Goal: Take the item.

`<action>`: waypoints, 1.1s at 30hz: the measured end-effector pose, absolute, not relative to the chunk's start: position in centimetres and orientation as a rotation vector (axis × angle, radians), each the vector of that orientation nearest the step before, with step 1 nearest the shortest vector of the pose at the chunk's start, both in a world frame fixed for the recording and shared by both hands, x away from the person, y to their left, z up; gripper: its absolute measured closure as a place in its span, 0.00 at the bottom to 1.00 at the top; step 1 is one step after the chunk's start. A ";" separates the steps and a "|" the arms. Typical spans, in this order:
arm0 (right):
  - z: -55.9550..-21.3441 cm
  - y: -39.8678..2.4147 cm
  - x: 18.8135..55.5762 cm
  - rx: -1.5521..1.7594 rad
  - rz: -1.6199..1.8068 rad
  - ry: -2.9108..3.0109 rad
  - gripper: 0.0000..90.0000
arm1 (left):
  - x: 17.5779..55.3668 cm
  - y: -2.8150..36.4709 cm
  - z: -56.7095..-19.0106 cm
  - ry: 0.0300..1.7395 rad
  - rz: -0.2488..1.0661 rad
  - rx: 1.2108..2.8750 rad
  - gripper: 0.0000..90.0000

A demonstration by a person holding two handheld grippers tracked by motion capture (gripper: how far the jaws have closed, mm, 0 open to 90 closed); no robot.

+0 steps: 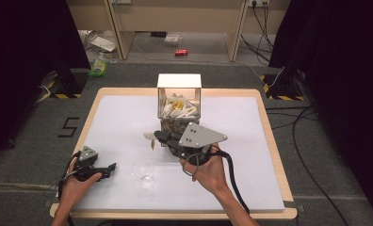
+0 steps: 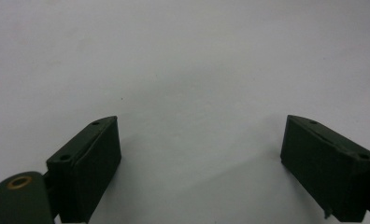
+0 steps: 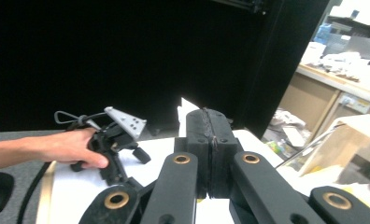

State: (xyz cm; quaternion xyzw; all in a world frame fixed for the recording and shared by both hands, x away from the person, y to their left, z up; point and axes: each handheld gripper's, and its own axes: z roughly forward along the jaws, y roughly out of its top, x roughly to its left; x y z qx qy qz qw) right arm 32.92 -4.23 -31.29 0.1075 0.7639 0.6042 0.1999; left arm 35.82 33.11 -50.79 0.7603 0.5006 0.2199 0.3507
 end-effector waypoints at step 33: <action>-36.6 -1.1 31.6 0.260 1.654 2.326 1.00 | 35.9 33.2 -50.8 1.294 0.562 1.968 0.13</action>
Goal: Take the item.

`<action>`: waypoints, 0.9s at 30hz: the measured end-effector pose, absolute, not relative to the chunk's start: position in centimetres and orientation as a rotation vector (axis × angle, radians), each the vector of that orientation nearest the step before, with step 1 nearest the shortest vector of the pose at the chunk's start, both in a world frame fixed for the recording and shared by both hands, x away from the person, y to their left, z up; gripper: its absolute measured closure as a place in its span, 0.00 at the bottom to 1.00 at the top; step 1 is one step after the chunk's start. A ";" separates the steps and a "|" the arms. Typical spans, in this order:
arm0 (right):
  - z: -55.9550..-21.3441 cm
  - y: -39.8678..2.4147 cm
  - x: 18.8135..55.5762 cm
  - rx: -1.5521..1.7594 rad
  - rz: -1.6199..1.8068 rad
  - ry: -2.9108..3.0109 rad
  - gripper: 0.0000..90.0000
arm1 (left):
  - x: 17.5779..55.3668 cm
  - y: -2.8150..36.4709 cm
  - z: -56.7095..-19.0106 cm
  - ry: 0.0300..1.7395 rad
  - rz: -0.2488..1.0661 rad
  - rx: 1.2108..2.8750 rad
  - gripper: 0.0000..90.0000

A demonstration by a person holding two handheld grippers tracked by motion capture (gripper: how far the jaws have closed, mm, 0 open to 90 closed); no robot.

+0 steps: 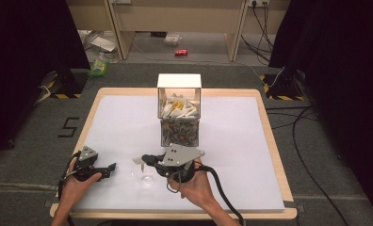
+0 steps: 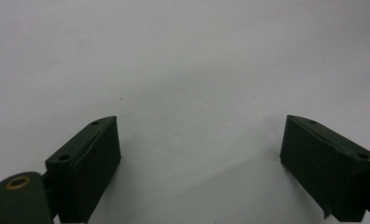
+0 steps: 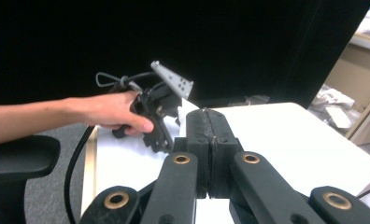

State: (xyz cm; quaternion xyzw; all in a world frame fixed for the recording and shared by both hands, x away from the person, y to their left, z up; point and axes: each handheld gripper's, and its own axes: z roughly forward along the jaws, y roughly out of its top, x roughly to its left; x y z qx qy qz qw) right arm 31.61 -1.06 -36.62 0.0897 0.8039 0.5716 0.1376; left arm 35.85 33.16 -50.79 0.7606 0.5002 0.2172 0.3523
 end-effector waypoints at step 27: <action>-41.3 0.5 32.5 0.294 1.565 2.462 1.00 | 35.8 33.2 -50.8 1.294 0.562 1.968 0.13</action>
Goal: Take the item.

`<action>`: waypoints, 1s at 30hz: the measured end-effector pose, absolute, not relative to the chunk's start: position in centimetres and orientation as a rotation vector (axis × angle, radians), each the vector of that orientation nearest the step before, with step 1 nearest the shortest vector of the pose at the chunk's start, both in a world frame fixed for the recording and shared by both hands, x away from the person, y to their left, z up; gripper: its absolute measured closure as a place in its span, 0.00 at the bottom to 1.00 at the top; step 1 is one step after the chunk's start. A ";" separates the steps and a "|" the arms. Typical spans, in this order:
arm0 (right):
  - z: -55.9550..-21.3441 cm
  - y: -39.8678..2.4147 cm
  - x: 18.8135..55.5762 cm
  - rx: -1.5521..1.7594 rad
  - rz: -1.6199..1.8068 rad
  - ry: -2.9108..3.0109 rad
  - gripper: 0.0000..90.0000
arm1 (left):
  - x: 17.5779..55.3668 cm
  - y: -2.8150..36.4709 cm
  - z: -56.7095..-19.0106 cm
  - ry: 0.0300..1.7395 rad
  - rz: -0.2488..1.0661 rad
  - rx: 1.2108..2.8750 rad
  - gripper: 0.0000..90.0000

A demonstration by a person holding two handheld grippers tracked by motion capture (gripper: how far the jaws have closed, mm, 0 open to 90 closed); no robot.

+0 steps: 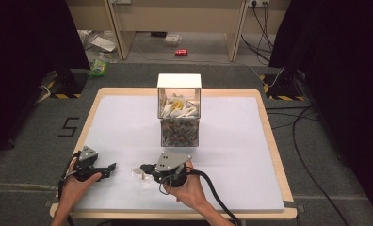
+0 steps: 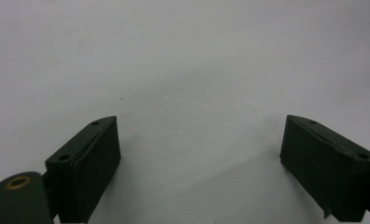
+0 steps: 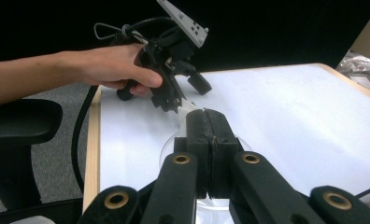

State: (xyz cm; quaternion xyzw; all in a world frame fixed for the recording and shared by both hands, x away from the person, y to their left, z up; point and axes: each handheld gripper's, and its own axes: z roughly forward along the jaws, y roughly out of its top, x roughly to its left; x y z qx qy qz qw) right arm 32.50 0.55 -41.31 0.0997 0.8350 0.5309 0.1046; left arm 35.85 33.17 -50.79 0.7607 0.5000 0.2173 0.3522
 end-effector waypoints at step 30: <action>-41.8 0.0 33.4 0.343 1.563 2.453 0.87 | 35.8 33.2 -50.8 1.294 0.563 1.968 0.13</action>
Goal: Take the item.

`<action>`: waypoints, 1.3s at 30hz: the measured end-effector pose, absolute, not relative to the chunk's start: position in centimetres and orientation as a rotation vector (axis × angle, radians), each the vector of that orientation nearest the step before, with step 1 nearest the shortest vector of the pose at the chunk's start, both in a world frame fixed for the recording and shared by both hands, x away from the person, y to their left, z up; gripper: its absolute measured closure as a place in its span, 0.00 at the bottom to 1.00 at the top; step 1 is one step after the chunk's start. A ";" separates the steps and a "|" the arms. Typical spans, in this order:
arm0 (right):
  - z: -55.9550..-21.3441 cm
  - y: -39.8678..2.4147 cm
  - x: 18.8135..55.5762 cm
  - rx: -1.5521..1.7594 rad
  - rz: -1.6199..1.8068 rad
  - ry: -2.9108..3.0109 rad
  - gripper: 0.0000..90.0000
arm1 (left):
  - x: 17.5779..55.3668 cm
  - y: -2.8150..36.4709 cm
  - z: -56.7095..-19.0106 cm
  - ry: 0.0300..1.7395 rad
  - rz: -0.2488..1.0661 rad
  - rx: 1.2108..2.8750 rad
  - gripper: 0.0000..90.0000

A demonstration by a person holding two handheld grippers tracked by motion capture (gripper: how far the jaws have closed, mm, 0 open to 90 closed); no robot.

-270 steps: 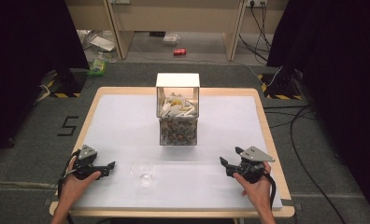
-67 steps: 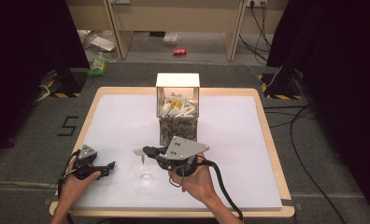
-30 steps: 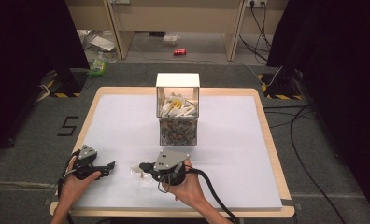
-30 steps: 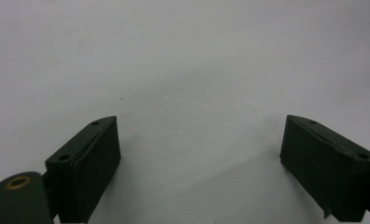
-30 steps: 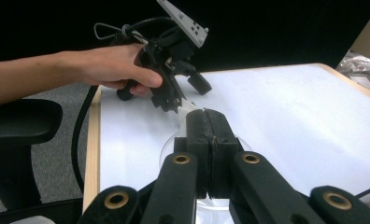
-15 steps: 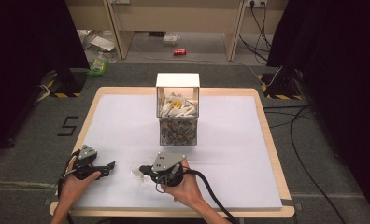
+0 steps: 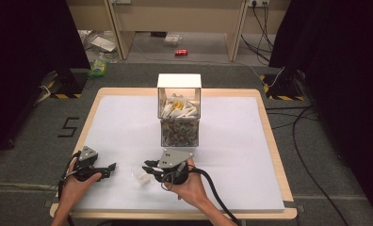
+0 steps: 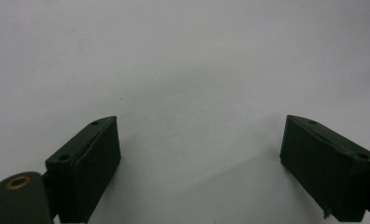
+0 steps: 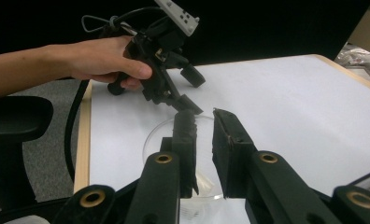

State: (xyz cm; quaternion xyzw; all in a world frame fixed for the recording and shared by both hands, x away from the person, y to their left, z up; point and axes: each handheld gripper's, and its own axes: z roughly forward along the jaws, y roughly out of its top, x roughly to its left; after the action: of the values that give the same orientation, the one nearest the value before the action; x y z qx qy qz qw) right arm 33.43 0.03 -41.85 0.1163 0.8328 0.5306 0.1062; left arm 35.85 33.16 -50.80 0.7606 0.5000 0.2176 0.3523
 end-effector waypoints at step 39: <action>-41.2 -6.6 35.0 0.600 1.531 2.328 0.64 | 35.8 33.2 -50.8 1.294 0.563 1.968 0.13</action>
State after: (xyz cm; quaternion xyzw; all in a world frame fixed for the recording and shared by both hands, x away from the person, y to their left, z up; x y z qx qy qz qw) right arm 34.98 -6.55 -41.19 0.2083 0.8082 0.5313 0.1453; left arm 35.85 33.17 -50.79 0.7605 0.5001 0.2175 0.3524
